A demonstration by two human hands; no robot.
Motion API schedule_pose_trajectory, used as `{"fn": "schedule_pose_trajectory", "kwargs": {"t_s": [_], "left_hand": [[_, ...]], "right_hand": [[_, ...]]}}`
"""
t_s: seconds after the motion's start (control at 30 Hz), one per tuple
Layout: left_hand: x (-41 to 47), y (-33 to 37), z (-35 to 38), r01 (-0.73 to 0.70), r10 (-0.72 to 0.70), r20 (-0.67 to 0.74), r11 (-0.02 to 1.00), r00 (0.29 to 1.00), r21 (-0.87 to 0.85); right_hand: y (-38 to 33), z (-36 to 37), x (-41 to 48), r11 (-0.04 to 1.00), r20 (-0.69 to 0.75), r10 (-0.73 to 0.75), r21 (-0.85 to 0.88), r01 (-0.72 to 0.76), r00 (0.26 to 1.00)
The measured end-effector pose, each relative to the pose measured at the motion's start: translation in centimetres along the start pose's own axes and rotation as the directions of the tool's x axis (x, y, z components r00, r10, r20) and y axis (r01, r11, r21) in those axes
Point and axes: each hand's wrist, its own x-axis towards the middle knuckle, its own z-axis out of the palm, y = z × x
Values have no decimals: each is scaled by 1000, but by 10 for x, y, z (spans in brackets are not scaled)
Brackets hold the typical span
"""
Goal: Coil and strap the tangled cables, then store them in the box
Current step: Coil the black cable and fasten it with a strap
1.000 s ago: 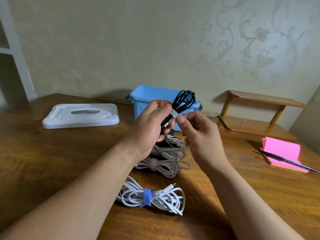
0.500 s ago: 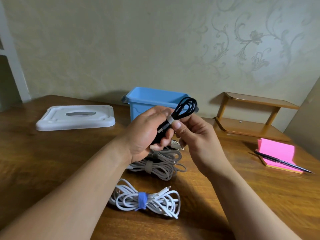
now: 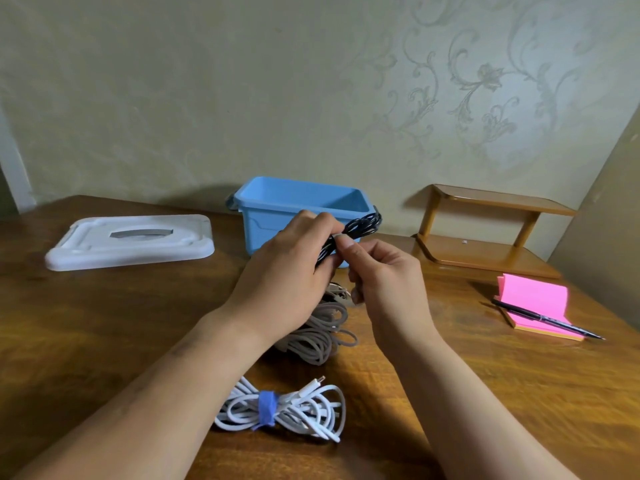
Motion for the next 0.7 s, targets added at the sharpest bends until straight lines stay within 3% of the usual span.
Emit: {"fn": "schedule_pose_trajectory", "kwargs": {"t_s": [0.17,0.37,0.57,0.7], "left_hand": [[2,-2,-1,-26,25,20,999,999,45],[0,-9,-1,46,-46,13,999,999,-6],[0,-5,4,268,-291,-49,924,955,-273],[2,-6,12,373,-406,66,750,912,-546]], "right_hand": [[0,0,0,998,30,4,-59,-2,1000],[2,-2,-1,988,86,-33,-146,46,996],[2,2,-1,991,126,-63,-106,77,990],[2,9,-2,997,69,-66,-37,68,995]]}}
